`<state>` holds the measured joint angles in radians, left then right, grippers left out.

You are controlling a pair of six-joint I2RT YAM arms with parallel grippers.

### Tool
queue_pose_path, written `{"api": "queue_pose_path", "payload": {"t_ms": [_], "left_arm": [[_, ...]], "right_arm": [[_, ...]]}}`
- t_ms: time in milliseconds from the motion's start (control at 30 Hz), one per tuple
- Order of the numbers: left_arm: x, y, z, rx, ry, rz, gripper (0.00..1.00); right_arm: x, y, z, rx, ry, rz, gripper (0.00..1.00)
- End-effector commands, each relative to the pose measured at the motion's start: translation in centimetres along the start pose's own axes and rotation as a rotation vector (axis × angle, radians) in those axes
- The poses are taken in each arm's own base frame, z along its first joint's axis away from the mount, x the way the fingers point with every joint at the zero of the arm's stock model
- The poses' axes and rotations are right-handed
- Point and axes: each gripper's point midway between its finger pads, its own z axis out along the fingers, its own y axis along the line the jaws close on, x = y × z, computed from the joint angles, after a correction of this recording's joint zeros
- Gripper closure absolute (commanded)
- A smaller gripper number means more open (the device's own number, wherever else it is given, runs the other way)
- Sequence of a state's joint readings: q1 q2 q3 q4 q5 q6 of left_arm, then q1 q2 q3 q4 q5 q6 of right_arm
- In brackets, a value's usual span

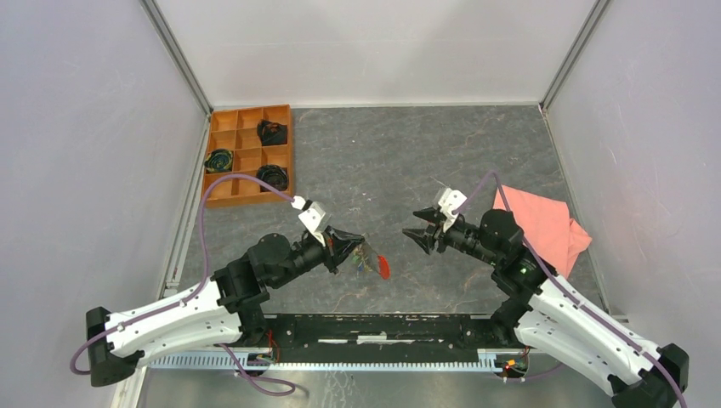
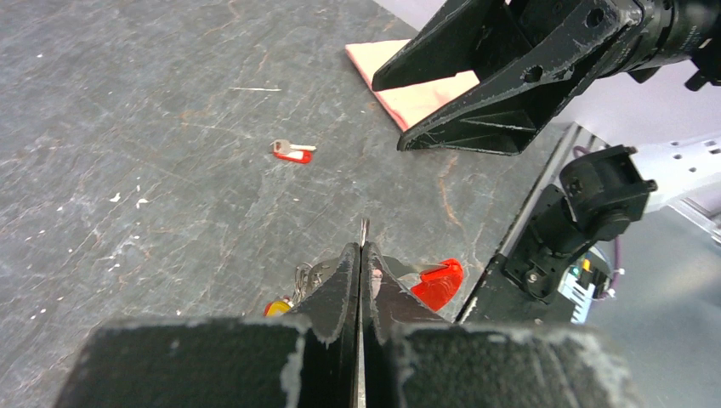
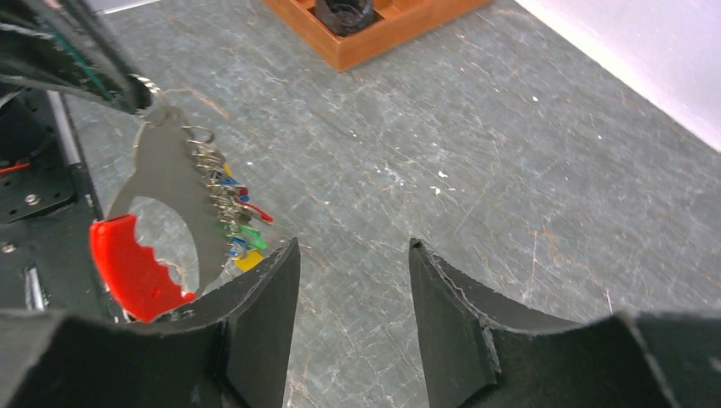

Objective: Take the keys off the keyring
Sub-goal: Place the key at the center of the board, then adjust the keyring.

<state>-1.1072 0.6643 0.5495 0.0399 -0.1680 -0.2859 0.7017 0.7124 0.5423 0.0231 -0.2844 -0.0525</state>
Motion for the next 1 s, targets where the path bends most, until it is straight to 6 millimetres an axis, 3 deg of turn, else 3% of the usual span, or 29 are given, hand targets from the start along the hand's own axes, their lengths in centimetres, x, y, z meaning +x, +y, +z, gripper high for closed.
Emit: {"api": "queue_pose_path", "payload": {"t_ms": [0, 167, 500, 667, 967], "left_arm": [[-3.6, -2.6, -0.3, 0.129, -0.114, 0.008, 0.98], [-4.0, -3.9, -0.5, 0.199, -0.117, 0.032, 0.98], [-3.6, -2.5, 1.2, 0.095, -0.060, 0.029, 0.98], [-2.8, -1.7, 2.2, 0.045, -0.037, 0.017, 0.98], [-1.7, -1.1, 3.6, 0.006, -0.013, -0.007, 0.98]], "right_arm": [[-0.6, 2.1, -0.8, -0.095, -0.041, -0.057, 0.46], [-1.5, 4.8, -1.8, -0.223, -0.120, -0.096, 0.47], [-3.9, 5.6, -2.1, -0.267, -0.133, -0.086, 0.45], [-2.9, 4.6, -1.3, -0.213, 0.001, 0.006, 0.45], [-1.8, 4.8, -0.1, -0.212, 0.115, 0.134, 0.46]]}}
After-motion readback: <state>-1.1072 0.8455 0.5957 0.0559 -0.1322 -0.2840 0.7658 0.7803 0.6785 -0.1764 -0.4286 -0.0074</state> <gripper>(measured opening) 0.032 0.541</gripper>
